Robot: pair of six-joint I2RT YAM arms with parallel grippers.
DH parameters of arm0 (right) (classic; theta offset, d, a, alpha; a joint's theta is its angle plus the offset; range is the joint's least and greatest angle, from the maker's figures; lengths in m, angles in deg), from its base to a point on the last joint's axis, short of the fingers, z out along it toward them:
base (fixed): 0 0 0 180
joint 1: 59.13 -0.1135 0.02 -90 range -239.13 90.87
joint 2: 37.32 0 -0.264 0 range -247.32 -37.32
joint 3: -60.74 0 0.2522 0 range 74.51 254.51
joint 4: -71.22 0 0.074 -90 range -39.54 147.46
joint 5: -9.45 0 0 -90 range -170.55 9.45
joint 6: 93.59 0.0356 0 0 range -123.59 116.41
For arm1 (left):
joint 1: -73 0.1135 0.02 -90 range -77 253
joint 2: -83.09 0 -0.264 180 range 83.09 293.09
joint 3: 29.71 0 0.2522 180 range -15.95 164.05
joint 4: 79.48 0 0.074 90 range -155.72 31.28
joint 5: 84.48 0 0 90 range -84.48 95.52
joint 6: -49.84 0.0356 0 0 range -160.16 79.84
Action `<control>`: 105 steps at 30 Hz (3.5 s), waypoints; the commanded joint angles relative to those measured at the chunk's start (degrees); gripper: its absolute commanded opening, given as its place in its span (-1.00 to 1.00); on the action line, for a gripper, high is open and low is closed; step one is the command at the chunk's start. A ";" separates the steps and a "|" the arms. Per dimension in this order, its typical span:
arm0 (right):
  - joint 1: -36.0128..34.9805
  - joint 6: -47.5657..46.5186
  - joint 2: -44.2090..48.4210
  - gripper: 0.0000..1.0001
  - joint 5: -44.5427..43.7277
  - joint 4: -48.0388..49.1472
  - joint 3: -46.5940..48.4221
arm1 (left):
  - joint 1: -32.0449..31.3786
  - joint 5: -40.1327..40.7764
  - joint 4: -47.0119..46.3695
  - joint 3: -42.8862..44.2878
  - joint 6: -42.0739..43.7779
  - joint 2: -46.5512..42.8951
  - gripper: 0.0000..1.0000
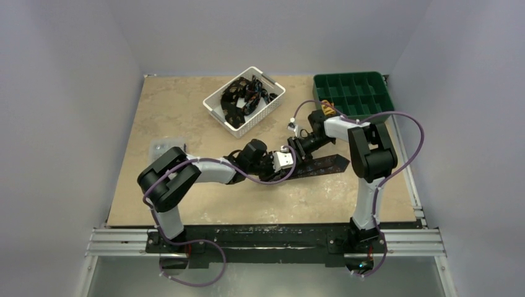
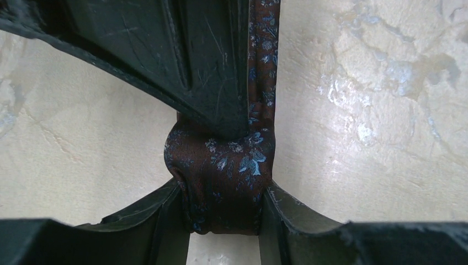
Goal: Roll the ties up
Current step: Roll the tie at the center of the board.
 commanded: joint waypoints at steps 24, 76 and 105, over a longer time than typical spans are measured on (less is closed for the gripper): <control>-3.04 5.25 0.57 -0.10 2.55 7.27 0.28 | -0.13 1.61 26.19 8.80 8.66 3.03 -0.24; 0.71 -1.15 -4.50 -1.00 -17.15 5.84 -2.44 | 0.50 -3.52 -7.54 6.95 -7.98 7.21 0.17; 2.85 -5.22 -0.03 -0.57 -16.32 -5.25 2.18 | 0.61 -0.30 20.27 2.93 1.65 -0.20 -0.59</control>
